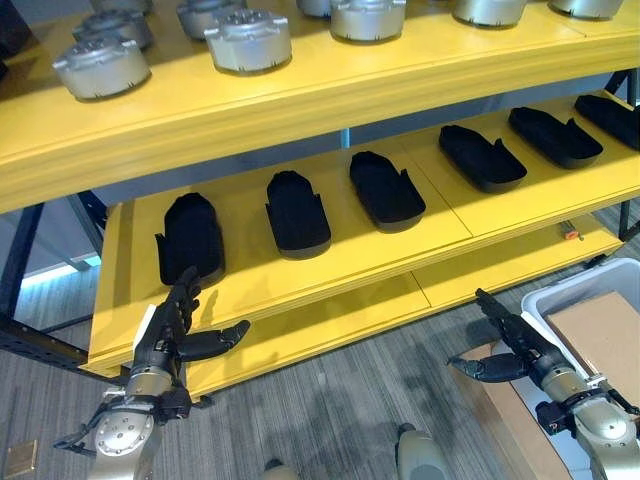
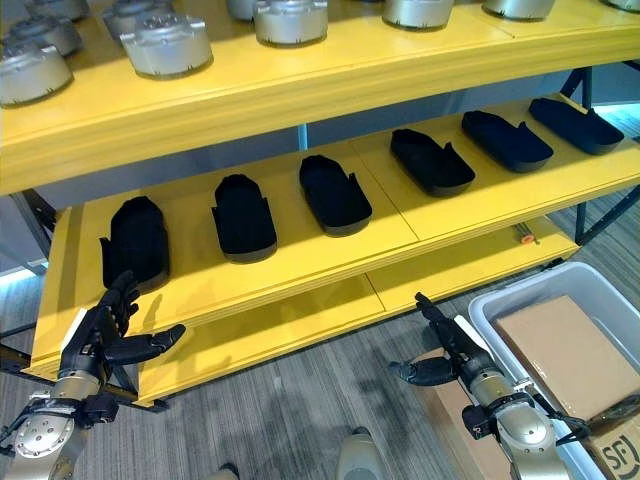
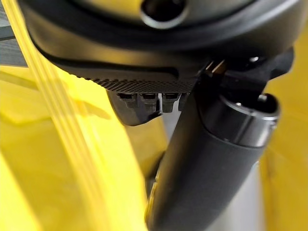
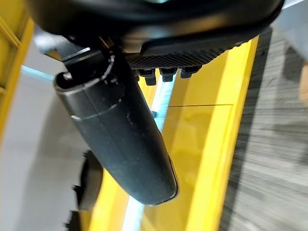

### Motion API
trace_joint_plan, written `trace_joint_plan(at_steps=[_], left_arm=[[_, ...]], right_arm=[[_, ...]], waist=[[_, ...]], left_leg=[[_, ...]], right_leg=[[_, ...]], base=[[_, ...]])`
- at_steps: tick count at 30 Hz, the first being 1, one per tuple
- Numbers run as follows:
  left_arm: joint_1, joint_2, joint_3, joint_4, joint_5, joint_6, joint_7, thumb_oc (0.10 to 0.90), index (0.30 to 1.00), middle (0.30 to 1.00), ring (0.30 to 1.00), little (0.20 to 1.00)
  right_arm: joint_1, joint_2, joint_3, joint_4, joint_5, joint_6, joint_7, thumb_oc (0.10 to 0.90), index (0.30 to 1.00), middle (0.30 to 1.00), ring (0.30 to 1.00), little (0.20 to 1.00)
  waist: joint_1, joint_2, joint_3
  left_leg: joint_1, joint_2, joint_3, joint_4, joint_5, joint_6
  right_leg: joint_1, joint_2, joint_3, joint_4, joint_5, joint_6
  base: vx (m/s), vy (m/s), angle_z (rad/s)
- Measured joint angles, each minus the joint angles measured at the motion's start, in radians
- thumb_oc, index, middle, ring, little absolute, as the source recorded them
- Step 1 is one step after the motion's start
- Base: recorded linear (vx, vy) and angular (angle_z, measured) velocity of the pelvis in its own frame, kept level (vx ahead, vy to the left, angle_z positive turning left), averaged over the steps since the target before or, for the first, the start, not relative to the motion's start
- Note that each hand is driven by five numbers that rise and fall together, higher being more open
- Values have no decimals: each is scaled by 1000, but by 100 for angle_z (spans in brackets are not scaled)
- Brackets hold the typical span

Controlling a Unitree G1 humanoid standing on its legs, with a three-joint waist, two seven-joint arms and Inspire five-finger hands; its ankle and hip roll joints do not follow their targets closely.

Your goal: Move parts from the plastic box to the shelf.

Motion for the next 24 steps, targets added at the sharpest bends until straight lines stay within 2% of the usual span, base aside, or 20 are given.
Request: trace_joint_plan(at_steps=[1,2,3,6,7,8,9,10,11,12,13,14,15,16,17,19,21,22,23,24], left_arm=[[15,-3,-20,1,-25,0,-11,900,1000,1000,1000,1000],[33,-12,-59,18,-64,0,-15,900,1000,1000,1000,1000],[39,-13,-66,21,-65,0,-20,900,1000,1000,1000,1000],[59,-16,-73,23,-74,-1,-35,900,1000,1000,1000,1000],[62,-22,-76,41,-102,-4,-35,900,1000,1000,1000,1000],[57,-14,-78,55,-101,-5,-34,900,1000,1000,1000,1000],[46,-12,-79,75,-100,-5,-34,900,1000,1000,1000,1000],[47,-16,-83,92,-101,-6,-32,900,1000,1000,1000,1000],[49,-17,-92,110,-102,-7,-32,900,1000,1000,1000,1000],[50,-20,-103,132,-102,-7,-32,900,1000,1000,1000,1000],[51,-21,-112,143,-102,-6,-32,900,1000,1000,1000,1000],[50,-25,-122,154,-108,-7,-33,900,1000,1000,1000,1000],[48,-29,-131,146,-130,-10,-38,900,1000,1000,1000,1000],[45,-30,-132,143,-139,-12,-44,900,1000,1000,1000,1000],[36,-28,-132,145,-140,-12,-47,900,1000,1000,1000,1000],[46,-29,-134,151,-143,-12,-49,900,1000,1000,1000,1000],[60,-29,-142,156,-161,-11,-49,900,1000,1000,1000,1000],[62,-29,-159,157,-179,-11,-50,900,1000,1000,1000,1000],[63,-21,-168,156,-179,-12,-49,900,1000,1000,1000,1000],[61,-23,-174,160,-179,-12,-48,900,1000,1000,1000,1000]], right_arm=[[2,0,1,0,1,-3,0,900,1000,1000,1000,1000],[9,-8,-1,-2,8,-10,-3,900,1000,1000,1000,1000],[6,-16,1,-1,13,-10,-2,900,1000,1000,1000,1000],[4,-28,1,-2,31,-14,-8,900,1000,1000,1000,1000],[6,-30,3,-2,45,-18,-10,900,1000,1000,1000,1000],[3,-27,11,0,60,-19,-17,900,1000,1000,1000,1000],[3,-26,16,0,61,-21,-22,900,1000,1000,1000,1000],[1,-20,22,0,62,-25,-28,900,1000,1000,1000,1000],[-1,-7,23,1,71,-25,-35,900,1000,1000,1000,1000],[-1,6,24,1,82,-26,-44,900,1000,1000,1000,1000],[-1,10,26,1,91,-27,-47,900,1000,1000,1000,1000],[-1,11,36,-2,99,-29,-49,900,1000,1000,1000,1000],[2,13,46,-3,99,-30,-47,900,1000,1000,1000,1000],[6,16,48,-3,99,-31,-48,900,1000,1000,1000,1000],[17,35,48,-1,99,-31,-48,900,1000,1000,1000,1000],[29,61,75,-1,98,-30,-45,900,1000,1000,1000,1000],[31,99,80,-1,99,-30,-44,900,1000,1000,1000,1000],[34,116,85,-1,99,-30,-44,900,1000,1000,1000,1000],[45,118,90,-1,99,-30,-44,900,1000,1000,1000,1000],[49,117,93,4,99,-29,-46,900,1000,1000,1000,1000]], waist=[[2,8,-7],[5,22,-24],[14,28,-31],[29,32,-38],[33,30,-41],[36,19,-43],[31,7,-46],[48,-21,-39],[71,-40,-40],[80,-50,-42],[79,-46,-44],[79,-51,-47],[79,-51,-48],[74,-50,-48],[70,-58,-47],[75,-79,-51],[74,-59,-61],[77,-36,-66],[69,-50,-75],[67,-57,-81]], left_leg=[[-1,13,-8,-8,4,3],[2,36,-28,-21,20,24],[-4,43,-31,-30,29,37],[-7,75,-42,-57,82,83],[-21,92,-50,-60,136,102],[-48,89,-38,-52,181,148],[-73,87,-16,-49,234,174],[-82,80,-2,-42,270,188],[-81,28,-13,19,207,154],[-83,-28,-34,73,129,118],[-83,-61,-34,89,96,110],[-72,-146,-59,109,32,116],[-48,-214,-55,92,-15,151],[-38,-221,-41,73,-38,172],[-32,-223,-49,51,-56,175],[-18,-229,-25,10,-55,167],[-16,-225,-16,-32,-53,173],[-16,-215,3,-80,-27,176],[-15,-238,4,-89,-16,178],[-5,-254,8,-99,1,174]], right_leg=[[3,12,-11,13,-10,-9],[-3,29,-25,22,-25,-34],[-11,43,-39,38,-25,-36],[-37,80,-54,67,-45,-67],[-50,94,-60,75,-48,-84],[-57,107,-70,86,-54,-96],[-65,107,-80,83,-52,-108],[-65,96,-88,65,-43,-136],[-63,77,-86,53,-32,-153],[-51,63,-78,29,-28,-154],[-39,65,-83,-2,-22,-150],[-18,60,-79,-53,4,-145],[-15,73,-84,-95,31,-144],[-18,79,-88,-99,37,-142],[-20,78,-92,-98,46,-137],[-28,69,-89,-121,57,-120],[-13,73,-94,-196,78,-85],[-16,75,-94,-175,80,-81],[-9,46,-78,-158,72,-76],[-12,28,-79,-173,105,-72]], base=[[-63,-192,30],[-59,-131,24],[-92,-259,17],[-70,-196,3],[-51,-182,19],[-48,-173,41],[-34,-115,42],[-31,-64,17],[-68,-116,-11],[-36,-37,-12],[-50,-66,8],[-4,6,24],[-6,32,29],[15,58,38],[27,134,32],[43,184,1],[20,133,-29],[5,140,-16],[8,195,-13],[7,102,0]])
